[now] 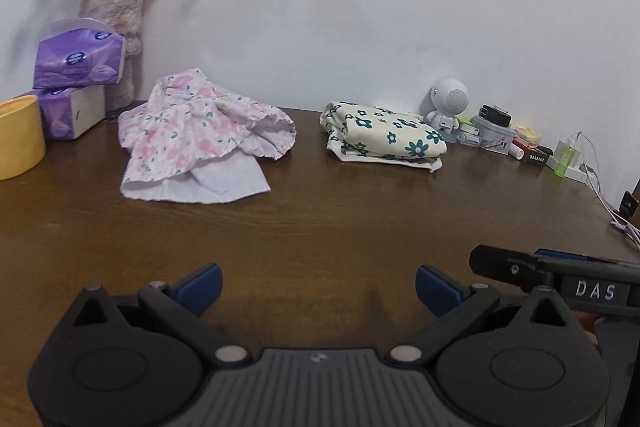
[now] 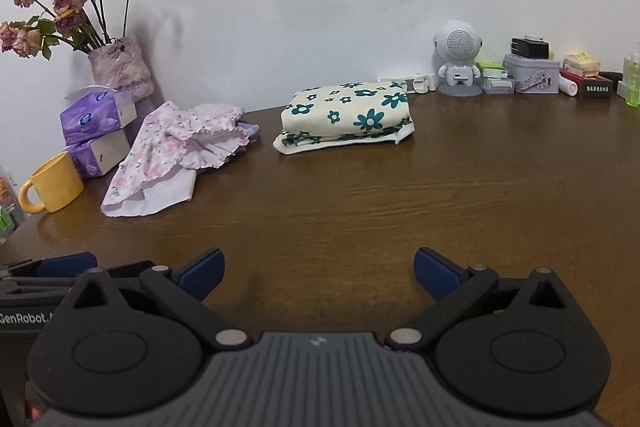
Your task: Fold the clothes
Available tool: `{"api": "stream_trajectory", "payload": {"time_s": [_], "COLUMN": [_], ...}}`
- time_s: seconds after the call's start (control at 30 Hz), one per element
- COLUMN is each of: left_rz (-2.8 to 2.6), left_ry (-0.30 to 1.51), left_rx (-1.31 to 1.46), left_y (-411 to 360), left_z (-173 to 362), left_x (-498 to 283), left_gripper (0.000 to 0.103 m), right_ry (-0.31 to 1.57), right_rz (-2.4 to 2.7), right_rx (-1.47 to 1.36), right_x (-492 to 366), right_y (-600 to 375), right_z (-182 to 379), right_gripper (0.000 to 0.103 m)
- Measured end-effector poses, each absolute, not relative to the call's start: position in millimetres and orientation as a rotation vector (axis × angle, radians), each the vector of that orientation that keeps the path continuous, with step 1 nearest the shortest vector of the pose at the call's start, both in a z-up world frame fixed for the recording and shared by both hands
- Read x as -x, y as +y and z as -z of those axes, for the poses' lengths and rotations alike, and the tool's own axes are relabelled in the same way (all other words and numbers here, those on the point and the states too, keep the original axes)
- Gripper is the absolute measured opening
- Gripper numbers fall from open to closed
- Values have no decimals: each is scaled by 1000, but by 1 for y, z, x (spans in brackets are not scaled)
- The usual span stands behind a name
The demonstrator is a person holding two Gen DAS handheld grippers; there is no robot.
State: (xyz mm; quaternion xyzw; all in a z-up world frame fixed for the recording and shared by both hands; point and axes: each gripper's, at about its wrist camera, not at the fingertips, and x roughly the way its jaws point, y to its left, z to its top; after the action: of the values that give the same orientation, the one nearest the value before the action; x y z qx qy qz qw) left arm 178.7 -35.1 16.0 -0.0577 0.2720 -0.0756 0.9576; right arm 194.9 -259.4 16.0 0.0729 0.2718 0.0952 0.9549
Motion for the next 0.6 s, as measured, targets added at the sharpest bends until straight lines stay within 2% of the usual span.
{"api": "stream_trajectory", "payload": {"time_s": [0.6], "left_rz": [184], "left_ry": [543], "left_rx": [104], "left_y": [-7], "left_z": [-23], "left_x": [-73], "left_gripper": [103], "right_ry": [540], "right_rz": [-209], "right_rx": [-117], "right_x": [-98], "right_y": [-249], "right_z": [-22], "right_gripper": [103]}}
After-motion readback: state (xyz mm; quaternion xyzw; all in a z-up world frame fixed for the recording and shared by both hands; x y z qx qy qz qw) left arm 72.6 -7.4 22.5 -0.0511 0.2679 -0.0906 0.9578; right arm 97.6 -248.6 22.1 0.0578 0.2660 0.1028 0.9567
